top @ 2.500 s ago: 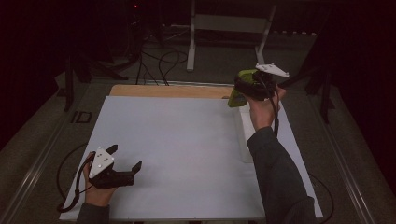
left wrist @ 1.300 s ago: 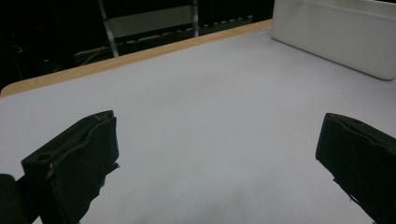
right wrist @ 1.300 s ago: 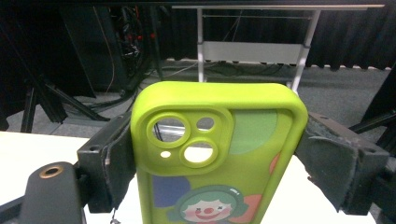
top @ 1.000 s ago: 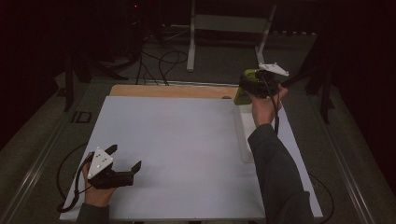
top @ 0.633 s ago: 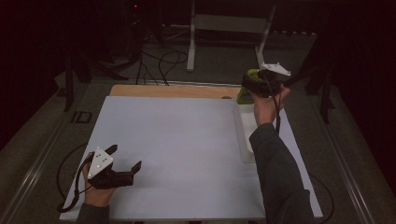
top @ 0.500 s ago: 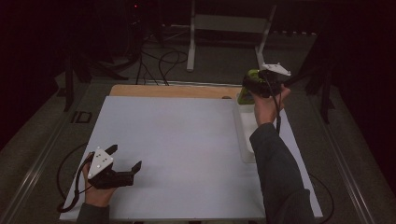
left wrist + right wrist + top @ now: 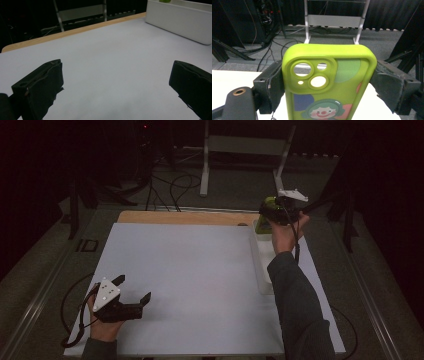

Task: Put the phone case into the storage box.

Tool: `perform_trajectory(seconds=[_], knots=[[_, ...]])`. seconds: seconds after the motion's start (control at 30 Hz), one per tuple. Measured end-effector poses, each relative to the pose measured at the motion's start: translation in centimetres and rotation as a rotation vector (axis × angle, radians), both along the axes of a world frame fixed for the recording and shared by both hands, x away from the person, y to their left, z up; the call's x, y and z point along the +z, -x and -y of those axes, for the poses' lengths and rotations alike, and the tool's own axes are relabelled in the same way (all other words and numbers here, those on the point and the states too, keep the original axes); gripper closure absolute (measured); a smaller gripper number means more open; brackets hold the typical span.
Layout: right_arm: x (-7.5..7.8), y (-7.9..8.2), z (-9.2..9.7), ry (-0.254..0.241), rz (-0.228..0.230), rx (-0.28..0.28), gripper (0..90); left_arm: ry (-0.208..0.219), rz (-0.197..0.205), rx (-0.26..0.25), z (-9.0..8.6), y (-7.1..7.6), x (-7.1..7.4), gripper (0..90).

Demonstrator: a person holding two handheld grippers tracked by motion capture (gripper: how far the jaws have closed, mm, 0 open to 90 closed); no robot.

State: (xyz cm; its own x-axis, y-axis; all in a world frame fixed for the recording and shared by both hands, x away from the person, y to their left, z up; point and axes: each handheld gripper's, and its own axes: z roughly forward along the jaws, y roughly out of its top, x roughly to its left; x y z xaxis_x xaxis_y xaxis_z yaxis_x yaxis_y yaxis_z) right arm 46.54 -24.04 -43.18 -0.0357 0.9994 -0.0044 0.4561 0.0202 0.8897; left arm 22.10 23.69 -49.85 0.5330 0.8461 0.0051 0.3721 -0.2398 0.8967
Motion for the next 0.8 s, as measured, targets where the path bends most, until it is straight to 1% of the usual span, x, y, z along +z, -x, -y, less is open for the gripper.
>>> perform_trajectory(seconds=[0.2, 0.33, 0.8], knots=[[-0.3, -0.2, 0.3, 0.011, -0.005, -0.012, 16.2, 0.005, 0.004, 0.002, -0.1, 0.1, 0.1, 0.0], [-0.6, -0.4, 0.5, 0.004, -0.012, -0.017, 16.1, 0.005, 0.003, 0.003, 0.0, 0.1, 0.0, 0.0], [-1.3, -0.8, 0.2, 0.016, -0.036, -0.019, 16.0, 0.010, 0.006, 0.006, -0.1, 0.2, 0.2, 0.0]])
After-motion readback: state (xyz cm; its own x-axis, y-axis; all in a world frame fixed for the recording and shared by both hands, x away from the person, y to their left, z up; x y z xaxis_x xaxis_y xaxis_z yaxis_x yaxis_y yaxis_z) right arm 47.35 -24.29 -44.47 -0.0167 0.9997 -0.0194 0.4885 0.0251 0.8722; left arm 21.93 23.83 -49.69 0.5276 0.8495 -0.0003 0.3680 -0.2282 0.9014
